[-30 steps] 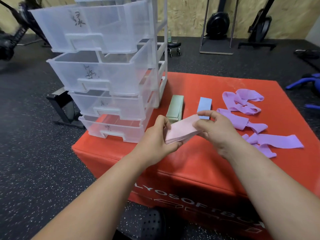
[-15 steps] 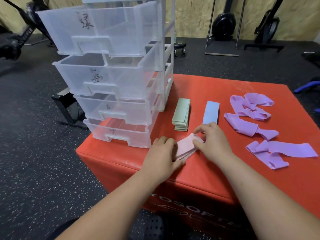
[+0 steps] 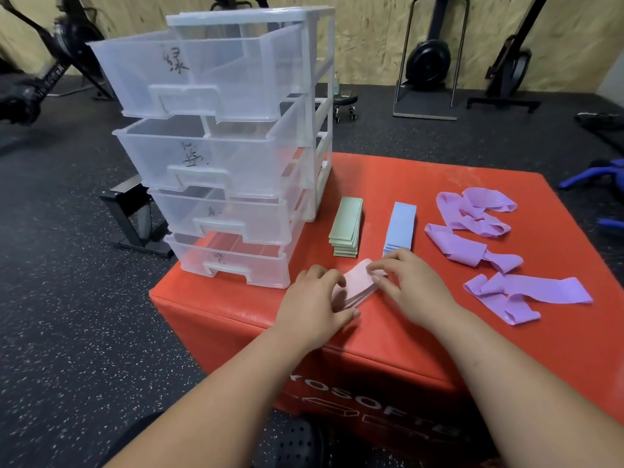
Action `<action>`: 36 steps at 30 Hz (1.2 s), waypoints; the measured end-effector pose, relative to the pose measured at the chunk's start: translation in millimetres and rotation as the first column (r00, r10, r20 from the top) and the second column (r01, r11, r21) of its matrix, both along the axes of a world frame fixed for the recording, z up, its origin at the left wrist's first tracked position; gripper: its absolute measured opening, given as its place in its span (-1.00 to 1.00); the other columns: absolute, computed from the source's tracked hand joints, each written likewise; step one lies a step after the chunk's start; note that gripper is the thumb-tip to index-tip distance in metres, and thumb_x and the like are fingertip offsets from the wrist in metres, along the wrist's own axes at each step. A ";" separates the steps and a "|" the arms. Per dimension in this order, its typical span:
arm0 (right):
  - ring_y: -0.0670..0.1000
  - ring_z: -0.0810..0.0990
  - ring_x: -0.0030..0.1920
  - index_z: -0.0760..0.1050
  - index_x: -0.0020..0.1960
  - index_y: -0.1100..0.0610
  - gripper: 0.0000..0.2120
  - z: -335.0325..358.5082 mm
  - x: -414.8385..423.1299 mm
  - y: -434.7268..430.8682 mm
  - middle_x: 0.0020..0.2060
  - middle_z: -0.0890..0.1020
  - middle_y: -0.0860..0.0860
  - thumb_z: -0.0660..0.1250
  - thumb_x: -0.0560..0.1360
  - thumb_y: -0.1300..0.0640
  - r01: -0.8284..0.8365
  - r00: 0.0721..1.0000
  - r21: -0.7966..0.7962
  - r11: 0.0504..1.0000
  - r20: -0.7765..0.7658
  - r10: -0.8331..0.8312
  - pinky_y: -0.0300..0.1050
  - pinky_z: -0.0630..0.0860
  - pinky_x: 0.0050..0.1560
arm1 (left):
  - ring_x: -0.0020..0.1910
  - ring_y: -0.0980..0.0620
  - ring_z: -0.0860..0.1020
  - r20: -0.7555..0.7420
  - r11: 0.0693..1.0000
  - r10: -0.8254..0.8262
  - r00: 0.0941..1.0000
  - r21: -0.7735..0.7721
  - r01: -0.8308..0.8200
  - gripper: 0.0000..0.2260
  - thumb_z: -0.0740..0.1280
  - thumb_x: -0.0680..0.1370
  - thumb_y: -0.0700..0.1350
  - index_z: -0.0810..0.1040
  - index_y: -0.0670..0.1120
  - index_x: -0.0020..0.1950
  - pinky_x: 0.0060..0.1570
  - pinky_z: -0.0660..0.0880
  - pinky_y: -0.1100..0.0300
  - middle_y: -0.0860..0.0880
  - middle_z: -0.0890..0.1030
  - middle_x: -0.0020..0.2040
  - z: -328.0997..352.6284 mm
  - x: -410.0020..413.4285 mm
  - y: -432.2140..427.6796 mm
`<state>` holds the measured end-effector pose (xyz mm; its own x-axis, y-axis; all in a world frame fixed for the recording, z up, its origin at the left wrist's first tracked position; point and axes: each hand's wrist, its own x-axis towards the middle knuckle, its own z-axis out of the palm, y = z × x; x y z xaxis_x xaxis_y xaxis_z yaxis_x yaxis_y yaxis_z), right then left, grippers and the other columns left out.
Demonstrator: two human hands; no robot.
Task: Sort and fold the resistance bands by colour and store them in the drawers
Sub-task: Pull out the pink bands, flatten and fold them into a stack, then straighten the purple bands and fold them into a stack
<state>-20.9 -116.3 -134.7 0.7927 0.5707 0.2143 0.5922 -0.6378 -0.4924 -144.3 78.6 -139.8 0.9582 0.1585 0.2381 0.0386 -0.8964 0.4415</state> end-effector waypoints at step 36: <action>-0.03 0.64 -0.05 0.66 -0.05 -0.14 -0.92 5.1 24.8 -228.6 -0.10 0.66 -0.14 0.50 0.45 -0.05 0.342 0.935 -0.337 0.877 0.029 -0.354 -0.05 0.58 -0.07 | 0.31 -0.12 0.43 -0.121 0.928 -0.340 0.933 0.119 0.354 -0.45 0.53 0.46 0.21 0.52 0.12 0.41 0.29 0.46 -0.06 0.00 0.52 0.29 10.7 102.0 -166.2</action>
<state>3.8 -344.9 -129.6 0.9565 0.2899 0.0319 0.2892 -0.9289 -0.2312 -42.3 -87.6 -129.1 0.9667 -0.2156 0.1377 -0.2496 -0.9126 0.3240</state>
